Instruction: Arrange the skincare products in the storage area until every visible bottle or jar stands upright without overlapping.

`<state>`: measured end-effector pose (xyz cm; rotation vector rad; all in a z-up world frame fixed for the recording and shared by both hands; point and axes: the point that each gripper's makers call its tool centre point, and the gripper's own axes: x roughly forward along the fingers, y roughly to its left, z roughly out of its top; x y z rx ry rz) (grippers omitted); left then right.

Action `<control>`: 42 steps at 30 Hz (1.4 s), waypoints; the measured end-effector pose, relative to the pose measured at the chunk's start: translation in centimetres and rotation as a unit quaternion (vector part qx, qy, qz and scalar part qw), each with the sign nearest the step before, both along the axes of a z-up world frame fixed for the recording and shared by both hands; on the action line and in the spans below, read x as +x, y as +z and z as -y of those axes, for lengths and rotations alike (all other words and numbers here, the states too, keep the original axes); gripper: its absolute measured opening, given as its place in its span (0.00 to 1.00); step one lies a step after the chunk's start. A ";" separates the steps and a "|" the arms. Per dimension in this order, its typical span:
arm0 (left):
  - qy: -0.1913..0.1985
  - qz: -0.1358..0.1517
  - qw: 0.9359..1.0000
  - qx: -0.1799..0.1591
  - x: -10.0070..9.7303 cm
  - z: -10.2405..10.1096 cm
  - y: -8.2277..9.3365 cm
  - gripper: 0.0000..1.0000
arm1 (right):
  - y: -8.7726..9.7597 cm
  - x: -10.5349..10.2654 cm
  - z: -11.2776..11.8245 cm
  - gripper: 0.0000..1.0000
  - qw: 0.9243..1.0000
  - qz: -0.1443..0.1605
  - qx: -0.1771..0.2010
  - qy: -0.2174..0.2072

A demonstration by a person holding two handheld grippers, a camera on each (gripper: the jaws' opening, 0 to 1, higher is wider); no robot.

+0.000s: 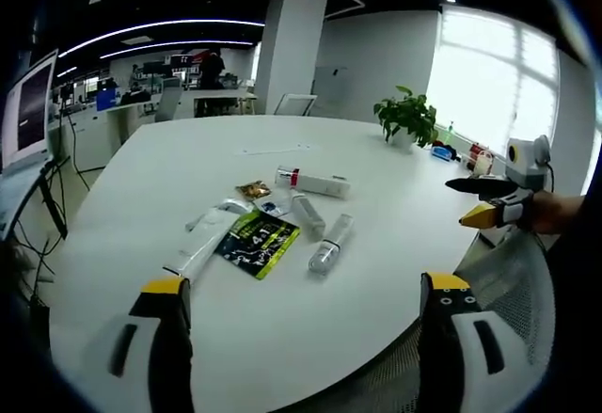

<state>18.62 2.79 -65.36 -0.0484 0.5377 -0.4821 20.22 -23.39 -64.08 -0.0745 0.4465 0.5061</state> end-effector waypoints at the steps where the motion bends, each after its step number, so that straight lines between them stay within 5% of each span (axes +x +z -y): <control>1: 0.000 0.000 1.000 0.000 0.0 0.0 0.0 0.95 | 0.0 0.0 0.0 0.98 1.000 0.000 0.000 0.000; 42: -0.002 0.004 1.000 0.011 0.0 0.3 0.0 0.94 | -0.5 0.2 0.1 0.96 1.000 -0.013 -0.006 -0.002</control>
